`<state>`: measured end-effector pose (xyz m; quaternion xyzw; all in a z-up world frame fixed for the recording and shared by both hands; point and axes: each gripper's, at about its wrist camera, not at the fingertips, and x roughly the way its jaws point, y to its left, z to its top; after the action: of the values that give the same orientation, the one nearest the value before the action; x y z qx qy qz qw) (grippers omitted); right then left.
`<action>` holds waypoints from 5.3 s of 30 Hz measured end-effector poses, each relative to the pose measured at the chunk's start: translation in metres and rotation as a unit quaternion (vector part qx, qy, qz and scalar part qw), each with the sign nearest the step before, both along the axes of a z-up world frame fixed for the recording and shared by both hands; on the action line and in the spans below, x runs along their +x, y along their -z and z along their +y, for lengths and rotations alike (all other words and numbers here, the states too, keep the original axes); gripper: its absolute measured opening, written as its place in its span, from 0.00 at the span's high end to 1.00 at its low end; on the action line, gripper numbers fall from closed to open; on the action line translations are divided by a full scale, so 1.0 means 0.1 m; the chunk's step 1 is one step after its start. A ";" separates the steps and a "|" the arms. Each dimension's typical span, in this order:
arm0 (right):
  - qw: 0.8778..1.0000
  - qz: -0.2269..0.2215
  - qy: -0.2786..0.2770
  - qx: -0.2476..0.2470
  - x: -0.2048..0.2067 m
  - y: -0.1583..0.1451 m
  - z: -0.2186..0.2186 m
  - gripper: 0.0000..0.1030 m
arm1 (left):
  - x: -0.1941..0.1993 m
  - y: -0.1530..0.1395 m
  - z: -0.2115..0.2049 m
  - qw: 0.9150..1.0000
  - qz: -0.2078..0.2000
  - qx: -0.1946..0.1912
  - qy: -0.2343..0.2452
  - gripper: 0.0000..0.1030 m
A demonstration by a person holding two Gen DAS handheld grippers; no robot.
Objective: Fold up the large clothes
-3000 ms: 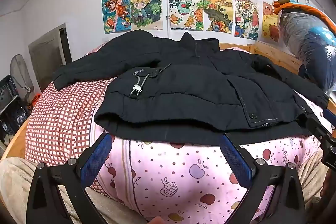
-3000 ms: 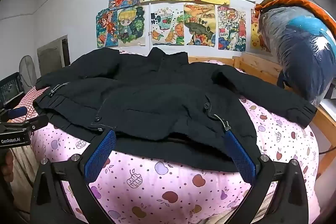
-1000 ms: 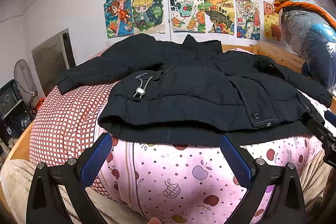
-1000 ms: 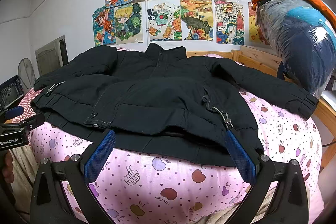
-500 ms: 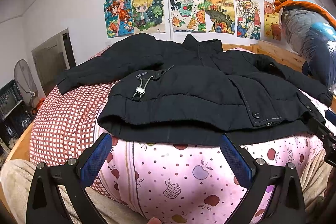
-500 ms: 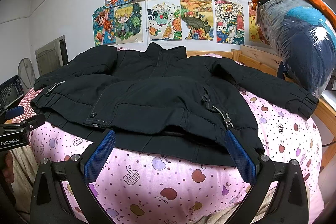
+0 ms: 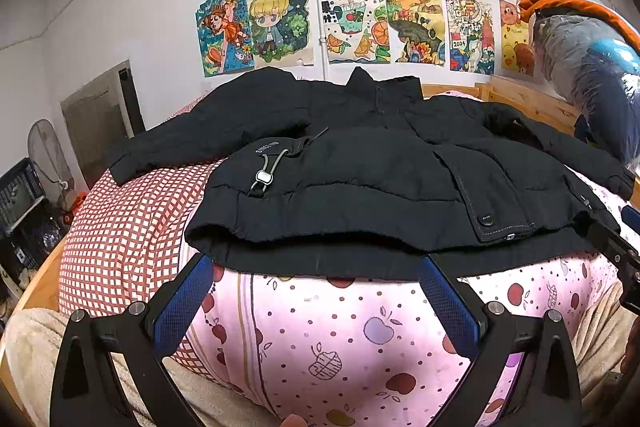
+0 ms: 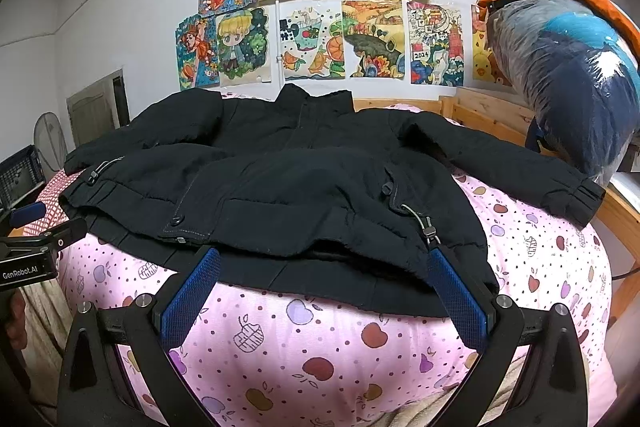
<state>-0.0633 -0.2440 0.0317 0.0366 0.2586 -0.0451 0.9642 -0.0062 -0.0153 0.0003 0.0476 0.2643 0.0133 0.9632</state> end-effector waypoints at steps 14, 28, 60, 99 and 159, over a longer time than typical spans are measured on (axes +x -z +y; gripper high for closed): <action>0.999 0.014 0.023 -0.031 0.13 -0.26 -0.12 0.01 | 0.30 -0.35 -0.27 0.996 0.005 0.007 0.086 0.00; 0.992 0.066 0.104 -0.033 0.75 -0.38 -0.87 0.01 | 1.28 -0.72 -1.13 0.980 0.025 0.053 0.188 0.00; 0.885 -0.057 0.378 0.266 1.35 0.83 -2.79 0.14 | 4.30 0.73 -3.07 0.950 0.227 0.014 0.215 0.00; 0.963 0.048 -0.251 -0.082 2.85 -0.57 0.25 0.28 | 3.44 -0.20 0.31 0.923 0.149 -0.301 0.191 0.07; 0.969 0.233 -0.077 -0.034 4.62 0.82 -0.62 0.17 | 3.99 -0.19 0.23 0.964 0.105 -0.216 0.117 0.05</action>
<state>0.3984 -0.3056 -0.0504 -0.0275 0.4762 0.0134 0.8788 0.3932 0.0076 0.0194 -0.1302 0.3533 -0.1623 0.9121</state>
